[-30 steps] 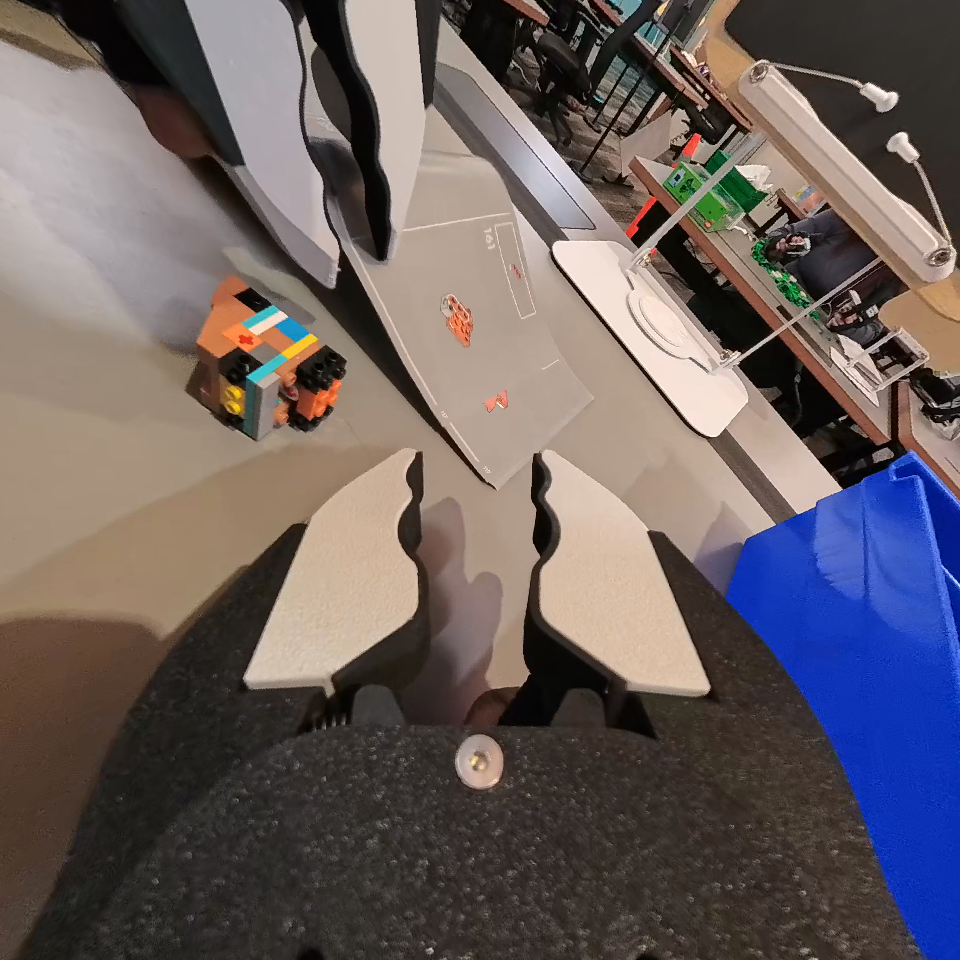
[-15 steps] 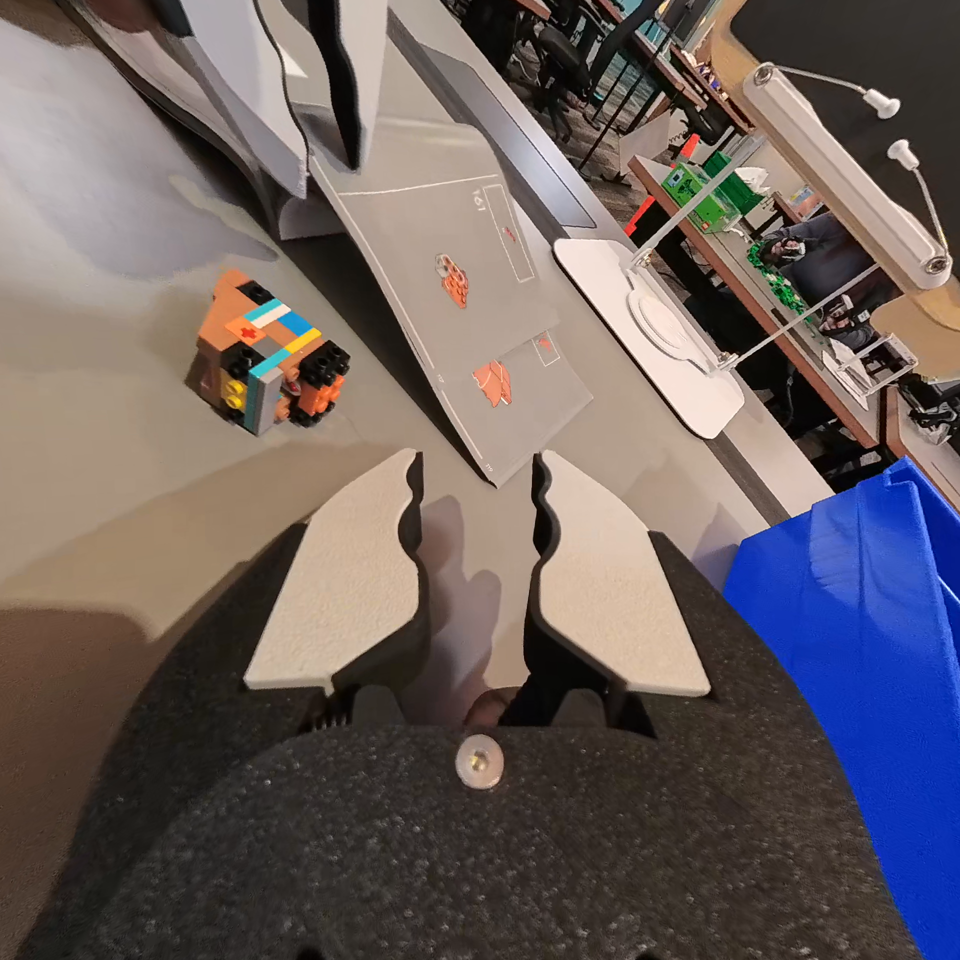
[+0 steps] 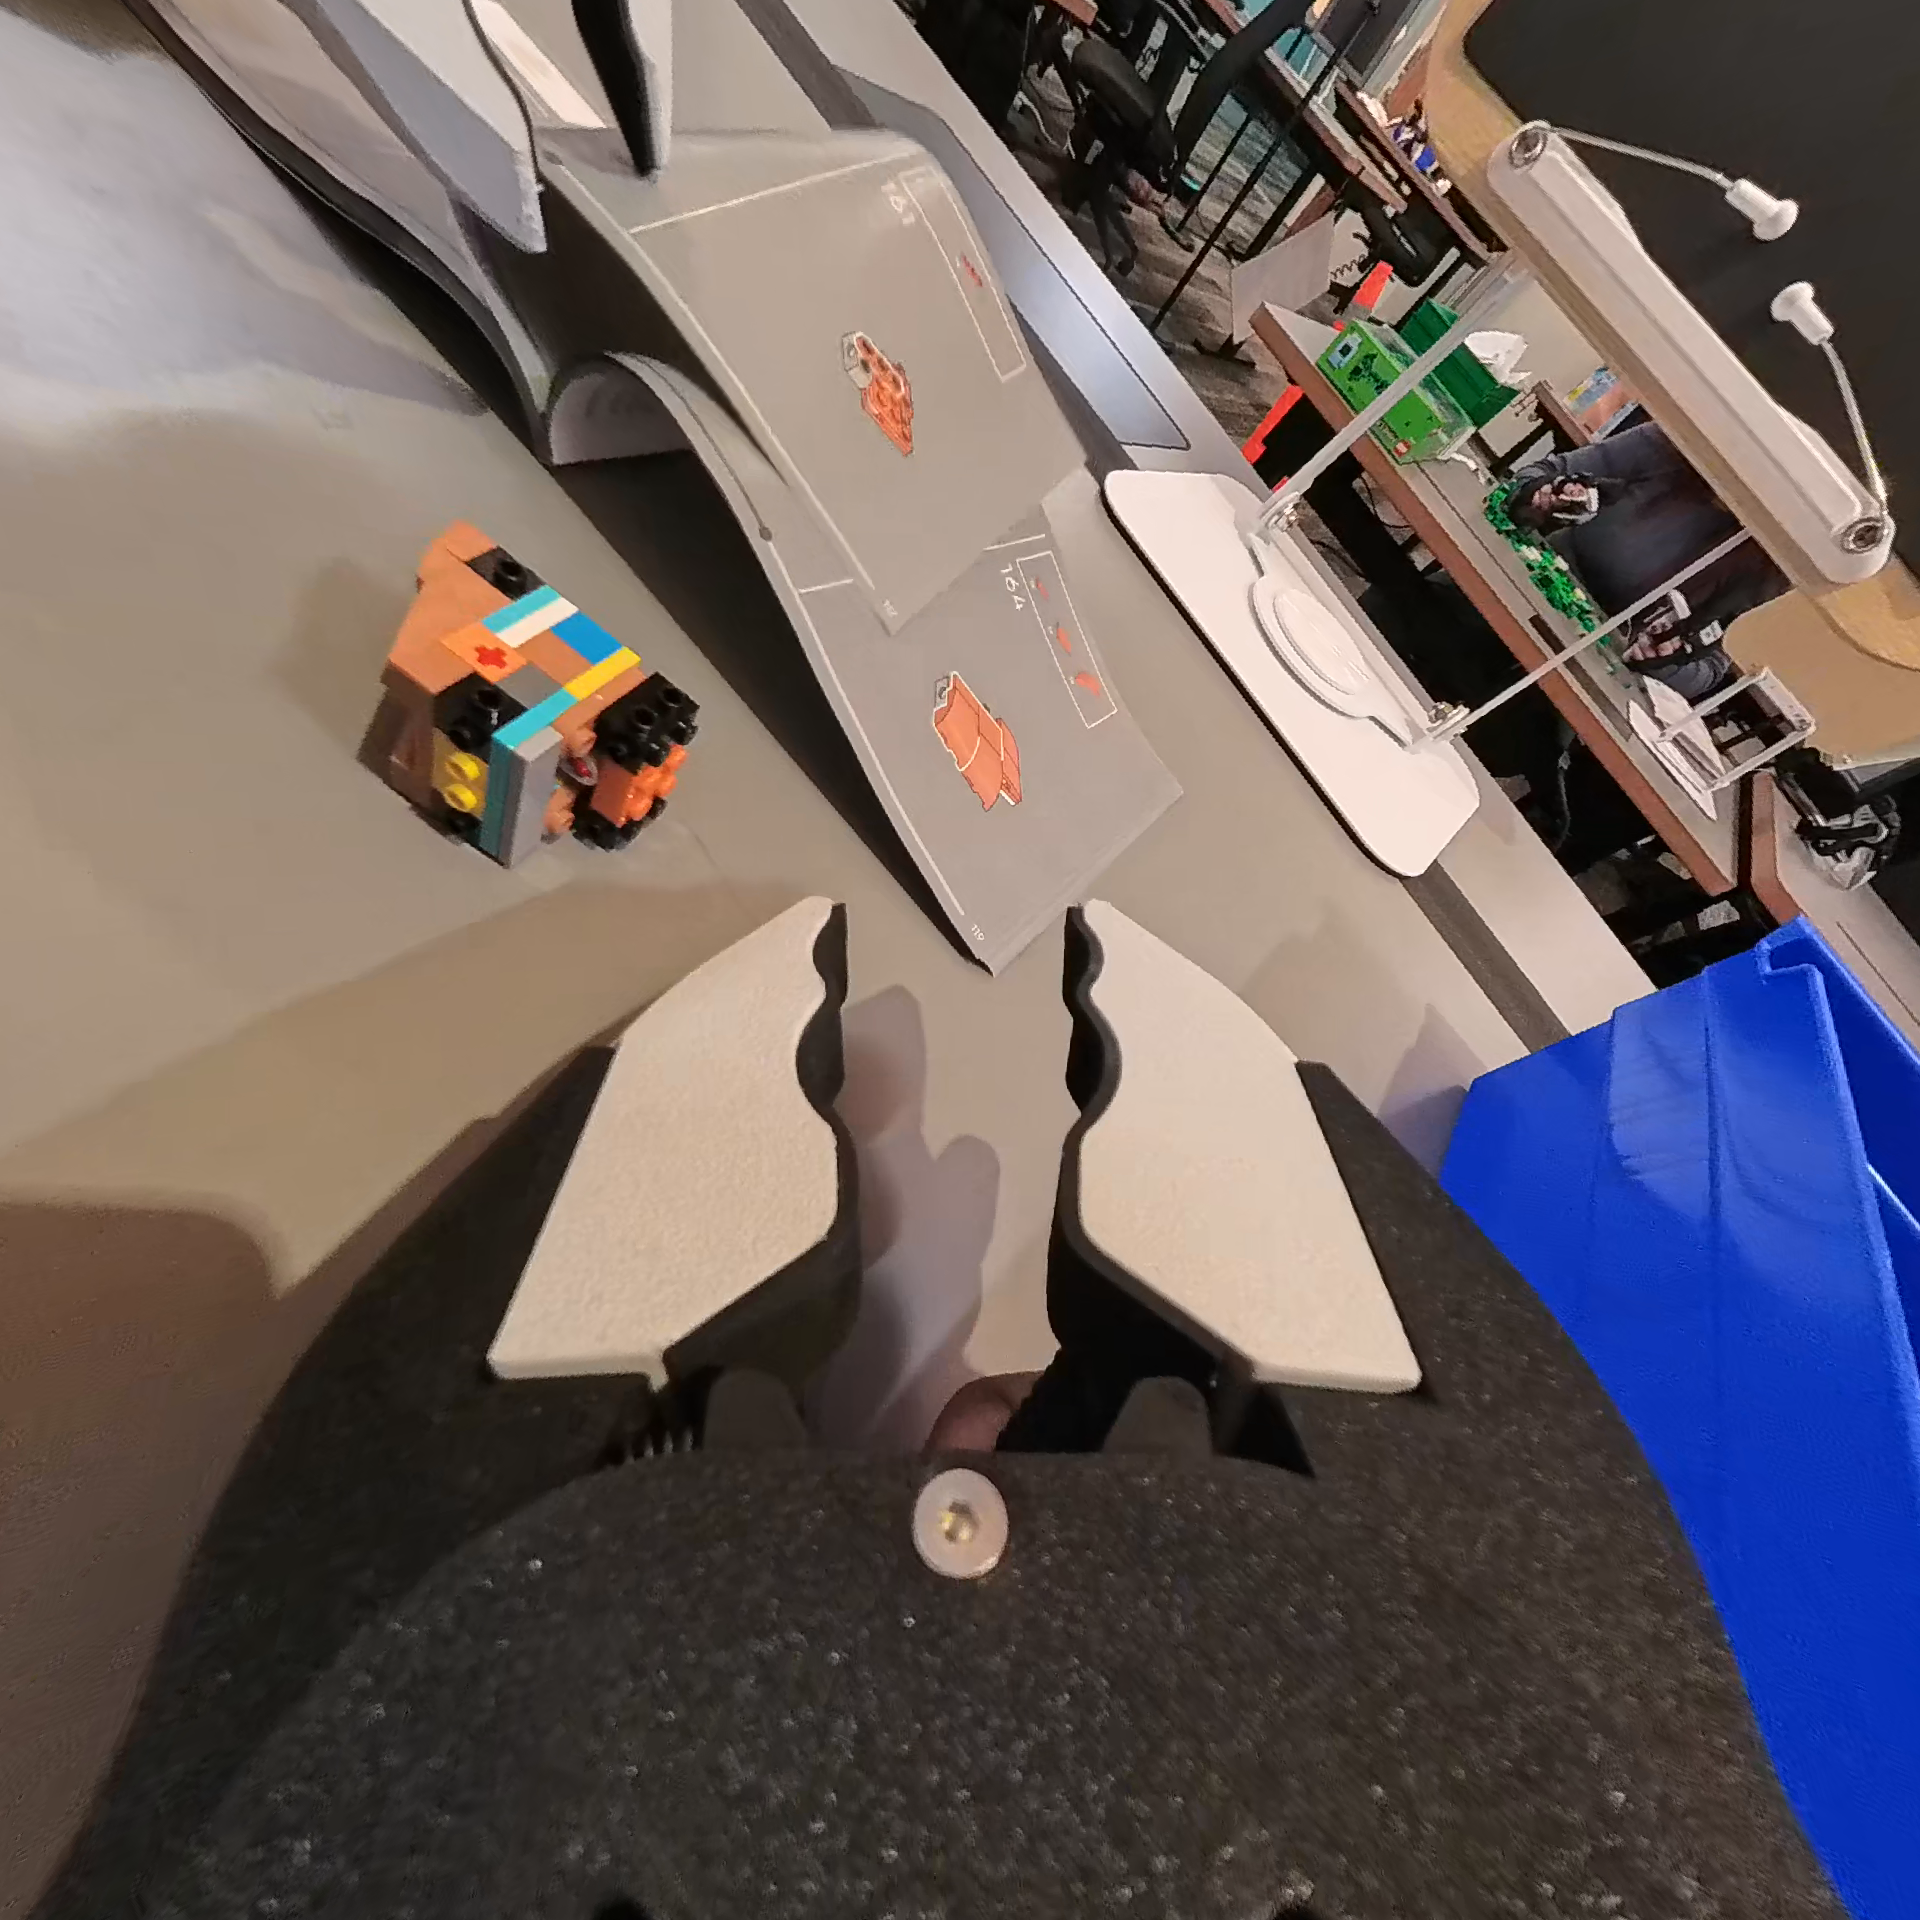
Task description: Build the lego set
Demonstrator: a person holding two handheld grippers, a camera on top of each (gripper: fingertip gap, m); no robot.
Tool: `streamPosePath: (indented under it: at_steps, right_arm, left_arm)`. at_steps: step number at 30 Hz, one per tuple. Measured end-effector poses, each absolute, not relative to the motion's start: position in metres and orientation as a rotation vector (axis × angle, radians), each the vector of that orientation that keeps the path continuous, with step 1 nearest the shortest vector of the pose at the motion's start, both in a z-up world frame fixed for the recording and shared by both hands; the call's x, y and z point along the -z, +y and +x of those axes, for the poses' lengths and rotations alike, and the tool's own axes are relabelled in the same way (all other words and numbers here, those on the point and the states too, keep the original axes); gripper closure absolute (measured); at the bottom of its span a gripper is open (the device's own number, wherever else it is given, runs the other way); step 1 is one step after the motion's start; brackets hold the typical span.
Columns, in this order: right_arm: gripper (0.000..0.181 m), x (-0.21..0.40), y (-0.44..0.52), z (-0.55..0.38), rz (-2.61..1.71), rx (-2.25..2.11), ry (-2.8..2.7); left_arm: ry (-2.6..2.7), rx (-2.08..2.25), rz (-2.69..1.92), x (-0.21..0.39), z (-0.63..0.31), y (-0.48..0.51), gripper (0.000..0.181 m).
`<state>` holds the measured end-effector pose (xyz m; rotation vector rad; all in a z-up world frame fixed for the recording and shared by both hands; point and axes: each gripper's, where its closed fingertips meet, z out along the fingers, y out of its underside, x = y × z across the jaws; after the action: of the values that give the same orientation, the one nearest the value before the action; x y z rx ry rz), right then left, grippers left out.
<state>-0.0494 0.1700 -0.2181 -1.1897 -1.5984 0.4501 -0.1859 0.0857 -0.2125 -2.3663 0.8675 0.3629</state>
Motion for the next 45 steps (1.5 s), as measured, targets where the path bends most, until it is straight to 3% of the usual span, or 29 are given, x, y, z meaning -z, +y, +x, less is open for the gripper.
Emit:
streamPosePath:
  at_steps: [23,31,45]
  right_arm:
    - [0.142,0.219,0.169,-0.05,-1.169,-0.421,-1.599]
    - [0.142,0.219,0.168,-0.05,-1.15,-0.402,-1.606]
    - [0.142,0.22,0.166,-0.05,-1.132,-0.386,-1.614]
  left_arm:
    - [0.443,-0.446,-2.197,0.201,-0.204,0.076,0.149]
    - [-0.089,-0.222,-2.068,0.203,-0.216,0.055,0.15]
    - [-0.524,0.152,-1.722,0.179,-0.228,0.042,0.149]
